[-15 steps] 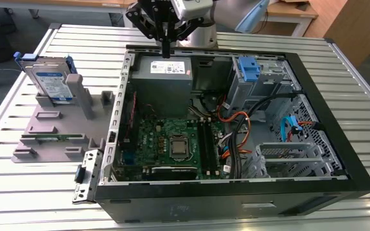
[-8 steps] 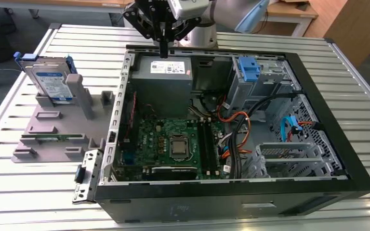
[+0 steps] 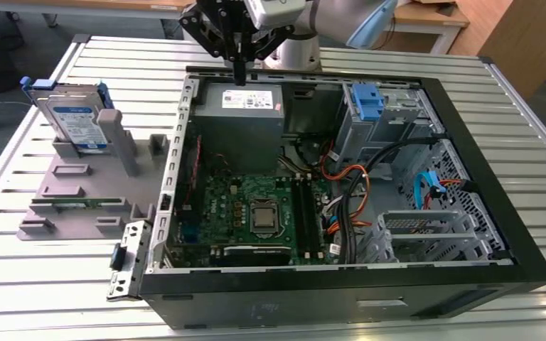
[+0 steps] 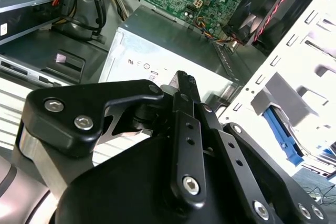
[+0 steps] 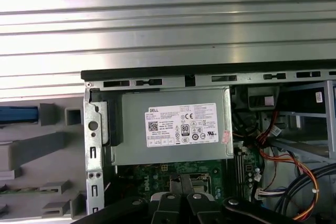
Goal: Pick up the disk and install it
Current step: 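Reach for the disk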
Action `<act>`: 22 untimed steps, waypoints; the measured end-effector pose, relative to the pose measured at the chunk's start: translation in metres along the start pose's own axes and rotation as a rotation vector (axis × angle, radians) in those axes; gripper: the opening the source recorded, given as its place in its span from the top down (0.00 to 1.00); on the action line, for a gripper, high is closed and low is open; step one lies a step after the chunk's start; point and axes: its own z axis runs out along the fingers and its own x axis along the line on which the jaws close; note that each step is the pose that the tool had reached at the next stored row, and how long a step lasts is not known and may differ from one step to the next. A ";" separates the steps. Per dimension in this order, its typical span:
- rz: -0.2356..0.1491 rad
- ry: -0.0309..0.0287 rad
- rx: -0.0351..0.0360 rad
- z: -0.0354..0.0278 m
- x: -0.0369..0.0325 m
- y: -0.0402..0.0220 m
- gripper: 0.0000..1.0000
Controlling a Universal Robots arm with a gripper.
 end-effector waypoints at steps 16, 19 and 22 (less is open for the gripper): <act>0.000 0.0000 0.0000 -0.0002 0.0081 -0.0006 0.89; 0.000 -0.0001 0.0000 -0.0001 0.0084 -0.0006 0.89; 0.000 0.0001 0.0001 -0.0003 0.0106 -0.0008 0.89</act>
